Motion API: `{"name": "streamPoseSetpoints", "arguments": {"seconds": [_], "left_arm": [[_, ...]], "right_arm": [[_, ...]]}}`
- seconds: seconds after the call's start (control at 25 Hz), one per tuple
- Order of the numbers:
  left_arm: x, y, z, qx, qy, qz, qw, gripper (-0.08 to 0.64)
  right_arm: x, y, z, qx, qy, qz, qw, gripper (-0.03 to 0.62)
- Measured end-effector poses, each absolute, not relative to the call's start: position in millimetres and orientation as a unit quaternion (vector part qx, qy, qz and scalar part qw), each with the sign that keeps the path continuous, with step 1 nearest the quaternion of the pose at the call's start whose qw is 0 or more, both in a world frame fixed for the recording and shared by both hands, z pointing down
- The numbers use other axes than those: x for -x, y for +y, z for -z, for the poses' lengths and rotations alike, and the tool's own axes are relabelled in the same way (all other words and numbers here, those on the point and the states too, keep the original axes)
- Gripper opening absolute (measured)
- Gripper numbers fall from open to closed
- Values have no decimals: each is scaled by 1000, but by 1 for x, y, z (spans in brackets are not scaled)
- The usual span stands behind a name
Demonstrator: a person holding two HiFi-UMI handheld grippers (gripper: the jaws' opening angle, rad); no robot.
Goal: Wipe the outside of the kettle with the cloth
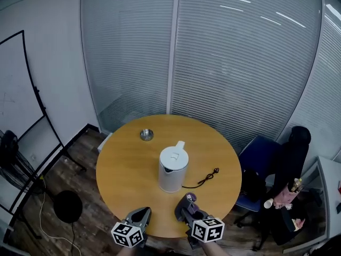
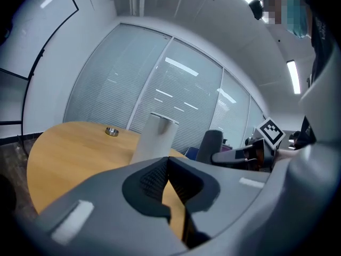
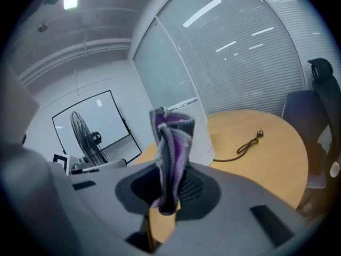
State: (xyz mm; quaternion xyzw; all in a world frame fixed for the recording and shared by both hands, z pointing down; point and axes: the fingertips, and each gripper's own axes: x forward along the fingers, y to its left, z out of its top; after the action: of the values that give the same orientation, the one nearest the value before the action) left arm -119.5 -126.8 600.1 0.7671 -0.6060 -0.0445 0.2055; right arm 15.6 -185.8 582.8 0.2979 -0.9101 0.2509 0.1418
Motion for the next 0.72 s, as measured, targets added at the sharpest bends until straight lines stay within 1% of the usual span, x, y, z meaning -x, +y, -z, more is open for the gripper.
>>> {"name": "streamPoseSetpoints", "arguments": {"seconds": [0.24,0.72], "left_arm": [[108,-100,-611,-756,-617,42,215,11],[109,-77,-611,-738,-642,32,204,11]], "right_arm": [[-18,-166,-584,-274,-918,-246,146,63],[-14,-143,-584,-247,-928,-233,152,63]]}}
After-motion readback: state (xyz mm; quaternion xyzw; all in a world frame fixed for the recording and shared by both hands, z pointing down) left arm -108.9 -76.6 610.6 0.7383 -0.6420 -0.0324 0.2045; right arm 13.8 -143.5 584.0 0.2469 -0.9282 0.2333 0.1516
